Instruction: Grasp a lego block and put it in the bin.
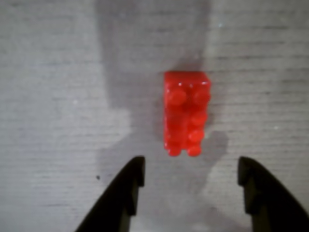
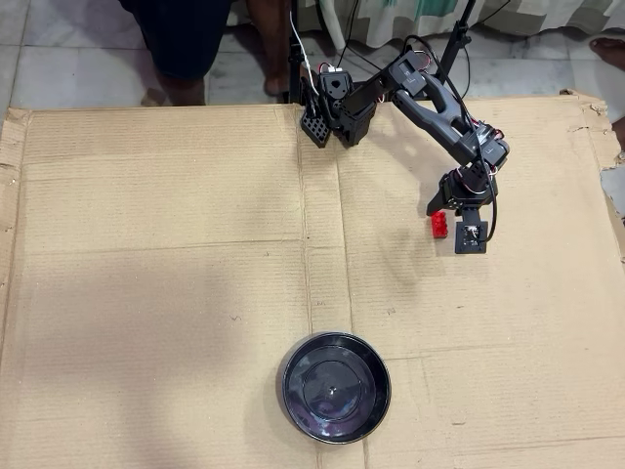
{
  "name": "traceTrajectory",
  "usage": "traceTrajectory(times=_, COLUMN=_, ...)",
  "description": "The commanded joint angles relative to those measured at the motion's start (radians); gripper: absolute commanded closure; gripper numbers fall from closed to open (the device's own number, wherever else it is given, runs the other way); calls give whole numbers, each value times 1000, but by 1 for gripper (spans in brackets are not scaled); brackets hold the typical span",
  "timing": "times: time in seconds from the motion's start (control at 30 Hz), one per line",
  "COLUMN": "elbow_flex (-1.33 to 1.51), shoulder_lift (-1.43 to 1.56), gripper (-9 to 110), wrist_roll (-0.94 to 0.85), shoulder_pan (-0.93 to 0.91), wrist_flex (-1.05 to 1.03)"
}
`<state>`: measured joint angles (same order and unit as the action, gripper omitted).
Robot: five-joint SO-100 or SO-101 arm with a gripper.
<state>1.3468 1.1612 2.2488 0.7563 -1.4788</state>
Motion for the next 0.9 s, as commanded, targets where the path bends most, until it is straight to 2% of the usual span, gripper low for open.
traceTrajectory(times=0.0, elbow_flex=-37, shoulder_lift=0, gripper=79, wrist_roll=5, shoulder_pan=-6, wrist_flex=6)
traceTrajectory(times=0.57, elbow_flex=-38, shoulder_lift=-58, gripper=79, wrist_roll=5, shoulder_pan=-9, wrist_flex=8)
traceTrajectory(times=0.87, elbow_flex=-38, shoulder_lift=-114, gripper=79, wrist_roll=5, shoulder_pan=-14, wrist_flex=112)
